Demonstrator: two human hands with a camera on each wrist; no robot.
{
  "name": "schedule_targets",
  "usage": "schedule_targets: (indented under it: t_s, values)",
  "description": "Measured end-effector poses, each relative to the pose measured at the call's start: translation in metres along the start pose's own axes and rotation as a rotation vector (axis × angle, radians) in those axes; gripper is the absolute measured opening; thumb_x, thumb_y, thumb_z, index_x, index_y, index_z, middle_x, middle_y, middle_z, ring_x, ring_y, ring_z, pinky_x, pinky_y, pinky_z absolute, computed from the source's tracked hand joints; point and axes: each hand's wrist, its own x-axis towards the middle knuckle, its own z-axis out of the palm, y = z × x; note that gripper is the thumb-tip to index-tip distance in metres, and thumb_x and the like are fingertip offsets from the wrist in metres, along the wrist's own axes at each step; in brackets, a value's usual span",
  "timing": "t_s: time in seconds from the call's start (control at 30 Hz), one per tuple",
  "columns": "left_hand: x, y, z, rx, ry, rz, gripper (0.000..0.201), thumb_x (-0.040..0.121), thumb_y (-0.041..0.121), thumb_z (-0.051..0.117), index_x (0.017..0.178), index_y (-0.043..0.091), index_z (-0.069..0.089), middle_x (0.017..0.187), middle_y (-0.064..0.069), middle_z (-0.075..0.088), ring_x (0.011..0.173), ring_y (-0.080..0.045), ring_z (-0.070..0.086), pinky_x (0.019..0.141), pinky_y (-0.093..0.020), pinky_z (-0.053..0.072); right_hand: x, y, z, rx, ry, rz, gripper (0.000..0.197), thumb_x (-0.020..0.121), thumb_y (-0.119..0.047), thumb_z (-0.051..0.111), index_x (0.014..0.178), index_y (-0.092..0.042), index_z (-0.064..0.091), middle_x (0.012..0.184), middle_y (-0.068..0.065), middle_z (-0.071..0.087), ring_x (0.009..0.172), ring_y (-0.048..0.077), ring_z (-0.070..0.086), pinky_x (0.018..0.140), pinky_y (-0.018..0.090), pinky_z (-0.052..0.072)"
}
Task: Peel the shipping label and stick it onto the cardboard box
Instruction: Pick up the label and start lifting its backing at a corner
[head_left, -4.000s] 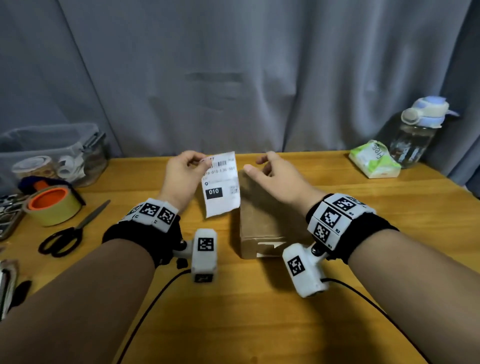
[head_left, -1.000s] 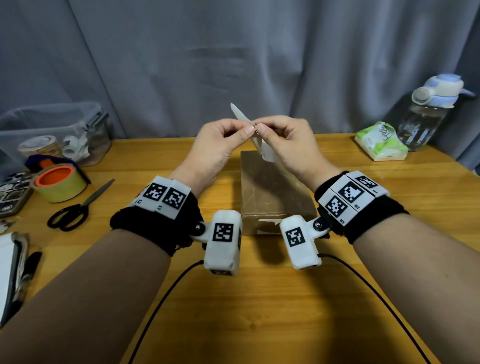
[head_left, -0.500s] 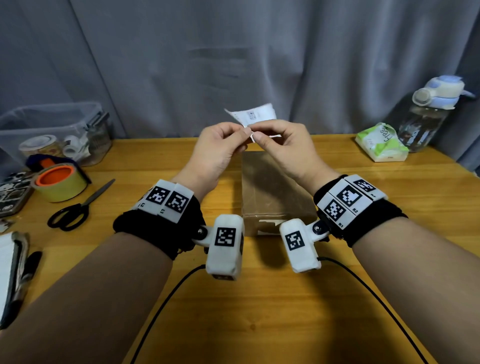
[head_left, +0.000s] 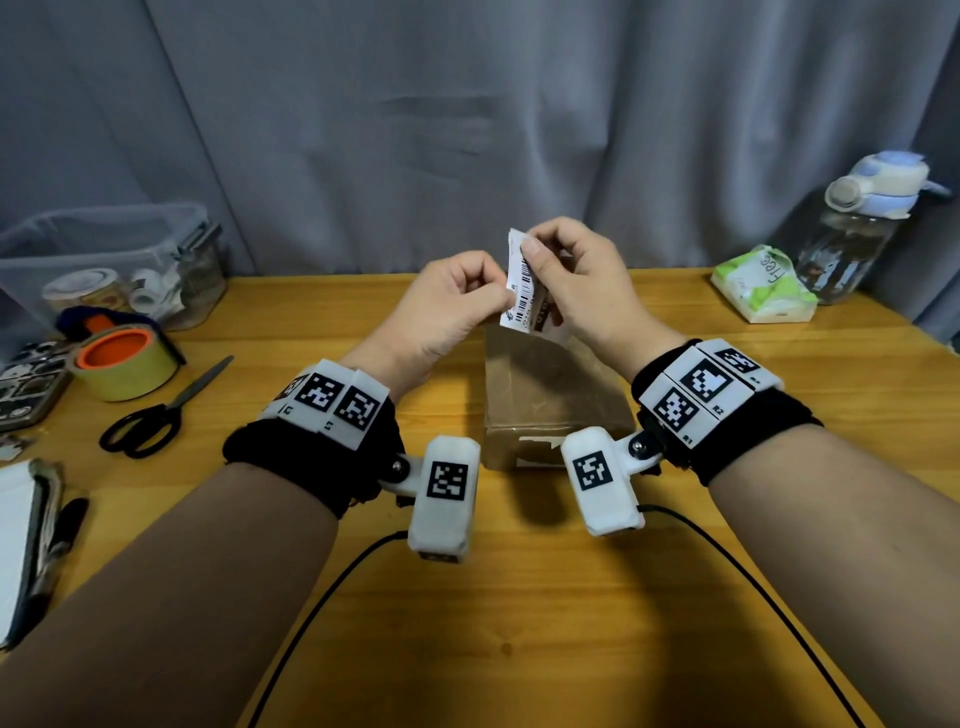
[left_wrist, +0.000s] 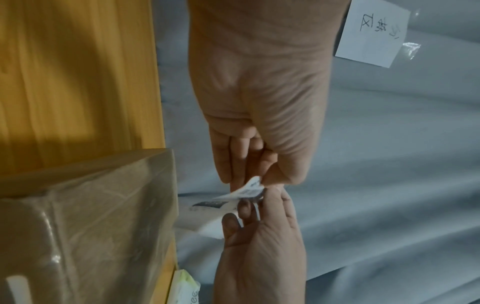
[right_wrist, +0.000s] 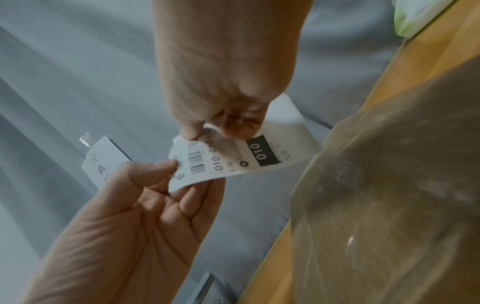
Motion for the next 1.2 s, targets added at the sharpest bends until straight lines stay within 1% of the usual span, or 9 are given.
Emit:
schedule_targets:
  t_s: [0.07, 0.17, 0.3, 0.43, 0.63, 0.7, 0.83, 0.97, 1.2]
  values:
    - [0.0, 0.001, -0.001, -0.007, 0.014, 0.01, 0.015, 0.082, 0.003, 0.06, 0.072, 0.015, 0.06, 0.073, -0.004, 0.064, 0.072, -0.014, 0.06, 0.074, -0.027, 0.051, -0.001, -0.002, -0.002, -0.005, 0.009, -0.016, 0.008, 0.092, -0.012, 0.054, 0.086, -0.011, 0.058, 0.07, -0.004, 0.055, 0.064, 0.0, 0.05, 0.062, 0.014, 0.044]
    - [0.001, 0.003, -0.002, -0.009, 0.072, 0.044, 0.01, 0.089, 0.009, 0.057, 0.081, 0.013, 0.063, 0.075, -0.004, 0.064, 0.067, -0.009, 0.06, 0.067, -0.02, 0.053, -0.001, 0.0, -0.002, -0.075, -0.013, -0.042, 0.011, 0.089, -0.02, 0.057, 0.08, -0.014, 0.06, 0.075, 0.004, 0.057, 0.07, 0.012, 0.051, 0.066, 0.028, 0.045]
    - [0.006, 0.008, -0.007, -0.022, 0.098, 0.071, 0.011, 0.09, 0.01, 0.056, 0.083, 0.011, 0.065, 0.071, -0.001, 0.065, 0.062, -0.006, 0.059, 0.062, -0.016, 0.052, 0.0, -0.002, -0.001, -0.167, -0.038, -0.073, 0.014, 0.086, -0.024, 0.058, 0.081, -0.012, 0.064, 0.08, 0.004, 0.055, 0.071, 0.009, 0.049, 0.07, 0.024, 0.04]
    - [0.008, 0.012, -0.01, -0.068, 0.072, 0.054, 0.015, 0.091, 0.008, 0.054, 0.079, 0.01, 0.064, 0.058, 0.005, 0.067, 0.054, -0.003, 0.06, 0.056, -0.014, 0.051, 0.001, -0.008, -0.002, -0.194, -0.056, -0.106, 0.015, 0.086, -0.024, 0.057, 0.082, -0.011, 0.064, 0.078, 0.003, 0.051, 0.07, 0.005, 0.046, 0.069, 0.021, 0.037]
    - [0.005, 0.016, -0.01, -0.181, 0.035, -0.023, 0.018, 0.093, 0.008, 0.05, 0.079, 0.008, 0.063, 0.059, 0.001, 0.069, 0.053, -0.004, 0.062, 0.058, -0.014, 0.053, 0.001, -0.009, -0.003, -0.217, -0.062, -0.137, 0.018, 0.084, -0.027, 0.055, 0.082, -0.012, 0.064, 0.079, 0.006, 0.05, 0.071, 0.01, 0.045, 0.076, 0.029, 0.038]
    - [0.004, 0.016, -0.01, -0.187, 0.029, -0.033, 0.019, 0.092, 0.008, 0.05, 0.078, 0.007, 0.063, 0.062, 0.0, 0.069, 0.054, -0.005, 0.062, 0.059, -0.014, 0.054, 0.001, -0.008, -0.004, -0.217, -0.071, -0.147, 0.017, 0.084, -0.026, 0.055, 0.083, -0.011, 0.064, 0.078, 0.001, 0.049, 0.071, 0.007, 0.046, 0.076, 0.025, 0.038]
    - [0.001, 0.017, -0.011, -0.17, 0.019, -0.047, 0.019, 0.092, 0.011, 0.052, 0.078, 0.006, 0.062, 0.061, 0.0, 0.069, 0.055, -0.005, 0.063, 0.058, -0.016, 0.053, 0.001, -0.004, -0.007, -0.24, -0.105, -0.177, 0.016, 0.084, -0.025, 0.057, 0.083, -0.011, 0.065, 0.077, -0.002, 0.048, 0.071, 0.004, 0.046, 0.068, 0.009, 0.035]
    - [0.002, 0.018, -0.014, -0.107, 0.005, -0.08, 0.016, 0.09, 0.012, 0.055, 0.078, 0.007, 0.063, 0.06, 0.001, 0.068, 0.054, -0.006, 0.064, 0.057, -0.016, 0.052, 0.001, -0.004, -0.008, -0.27, -0.162, -0.186, 0.013, 0.083, -0.027, 0.058, 0.081, -0.016, 0.064, 0.075, -0.01, 0.043, 0.072, 0.004, 0.044, 0.07, 0.015, 0.034]
    - [0.003, 0.021, -0.015, -0.077, -0.027, -0.13, 0.016, 0.09, 0.014, 0.056, 0.08, 0.004, 0.062, 0.057, 0.001, 0.066, 0.052, -0.007, 0.062, 0.053, -0.015, 0.051, 0.003, -0.008, -0.009, -0.296, -0.208, -0.22, 0.016, 0.085, -0.022, 0.058, 0.085, -0.008, 0.065, 0.076, -0.012, 0.041, 0.071, 0.0, 0.043, 0.067, 0.006, 0.034]
